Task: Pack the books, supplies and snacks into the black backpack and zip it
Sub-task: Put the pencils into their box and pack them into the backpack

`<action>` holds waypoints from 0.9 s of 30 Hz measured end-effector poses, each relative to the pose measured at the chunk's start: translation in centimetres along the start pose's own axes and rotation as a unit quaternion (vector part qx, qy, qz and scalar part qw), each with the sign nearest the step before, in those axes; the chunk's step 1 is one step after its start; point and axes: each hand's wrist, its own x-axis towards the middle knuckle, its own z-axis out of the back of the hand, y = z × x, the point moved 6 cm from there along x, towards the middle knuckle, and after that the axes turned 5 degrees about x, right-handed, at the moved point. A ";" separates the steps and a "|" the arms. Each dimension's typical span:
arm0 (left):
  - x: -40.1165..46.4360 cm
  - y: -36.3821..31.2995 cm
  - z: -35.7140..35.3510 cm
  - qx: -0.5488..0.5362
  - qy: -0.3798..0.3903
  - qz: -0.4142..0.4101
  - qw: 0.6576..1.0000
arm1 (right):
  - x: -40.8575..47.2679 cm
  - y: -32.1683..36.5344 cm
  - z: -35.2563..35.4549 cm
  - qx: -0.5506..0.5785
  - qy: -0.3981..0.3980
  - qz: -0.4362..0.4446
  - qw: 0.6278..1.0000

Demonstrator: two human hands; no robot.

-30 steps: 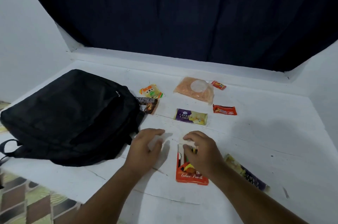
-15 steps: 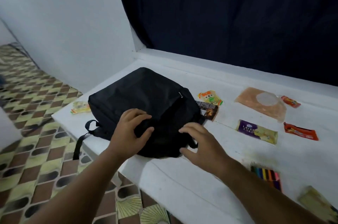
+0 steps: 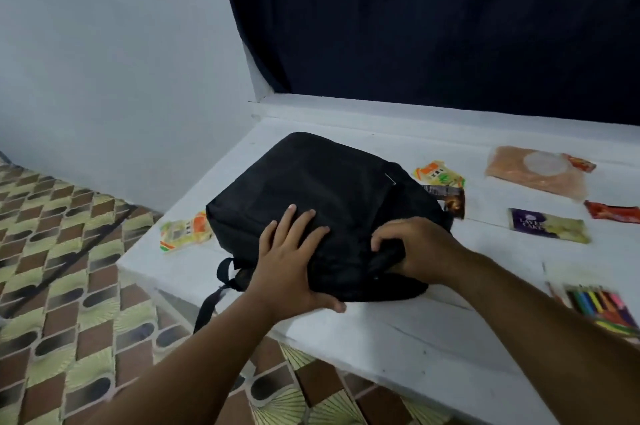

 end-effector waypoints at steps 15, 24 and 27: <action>7.1 3.3 7.0 -0.111 -0.141 0.092 0.979 | 5.1 6.7 9.8 -0.029 -0.243 0.004 0.969; 8.4 8.9 11.1 -0.229 -0.188 0.242 0.924 | 1.0 -0.1 9.3 0.049 -0.381 -0.052 0.922; 8.6 10.2 11.7 -0.240 -0.209 0.276 0.907 | 1.5 -3.2 7.0 0.055 -0.320 -0.098 0.941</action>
